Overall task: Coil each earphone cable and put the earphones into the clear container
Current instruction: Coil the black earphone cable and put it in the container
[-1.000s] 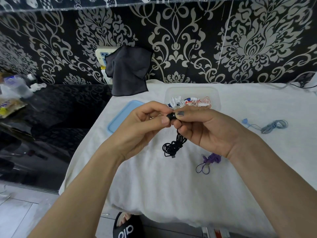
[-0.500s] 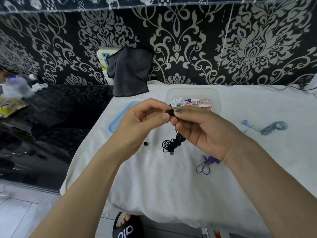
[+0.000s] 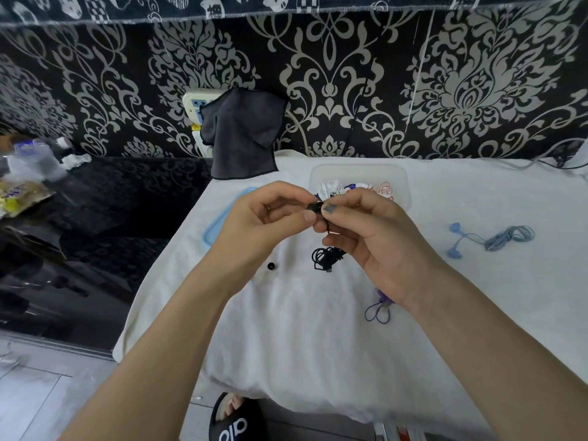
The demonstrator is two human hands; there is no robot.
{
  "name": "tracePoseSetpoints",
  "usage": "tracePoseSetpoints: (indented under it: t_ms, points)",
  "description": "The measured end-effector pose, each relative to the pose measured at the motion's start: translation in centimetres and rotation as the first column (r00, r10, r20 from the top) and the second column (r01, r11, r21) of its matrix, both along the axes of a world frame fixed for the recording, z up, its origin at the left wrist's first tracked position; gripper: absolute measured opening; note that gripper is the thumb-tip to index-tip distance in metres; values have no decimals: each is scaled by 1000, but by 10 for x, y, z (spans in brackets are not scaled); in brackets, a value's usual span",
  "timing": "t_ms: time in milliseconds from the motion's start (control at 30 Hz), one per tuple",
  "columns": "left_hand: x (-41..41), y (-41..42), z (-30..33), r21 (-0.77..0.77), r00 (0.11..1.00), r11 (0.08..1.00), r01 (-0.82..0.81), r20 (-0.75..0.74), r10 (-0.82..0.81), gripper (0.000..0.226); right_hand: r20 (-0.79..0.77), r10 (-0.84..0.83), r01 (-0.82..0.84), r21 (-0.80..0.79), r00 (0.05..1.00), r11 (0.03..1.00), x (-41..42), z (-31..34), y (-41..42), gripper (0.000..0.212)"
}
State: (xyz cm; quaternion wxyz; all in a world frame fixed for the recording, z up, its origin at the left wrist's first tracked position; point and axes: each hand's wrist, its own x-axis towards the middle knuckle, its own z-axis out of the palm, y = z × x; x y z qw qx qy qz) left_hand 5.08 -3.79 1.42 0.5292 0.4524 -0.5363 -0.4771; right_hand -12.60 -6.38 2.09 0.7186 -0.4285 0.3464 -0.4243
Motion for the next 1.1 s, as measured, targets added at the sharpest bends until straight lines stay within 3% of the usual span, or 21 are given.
tracePoseSetpoints:
  t_ms: [300,400,733,1100]
  points:
    - [-1,0,1,8,992,999,41,-118,-40,15,46,1,2,-66,999,998,1,-4,-1,13]
    - [-2,0,1,43,981,996,83,-181,-74,13,66,26,-22,-68,998,997,-1,-4,-2,2]
    - [-1,0,4,162,937,967,198,-321,-138,14,48,117,-111,-103,992,988,-8,-5,-6,5]
    - [-1,4,8,164,976,978,127,-194,-95,10,-6,71,-71,-155,997,985,-8,-7,-5,9]
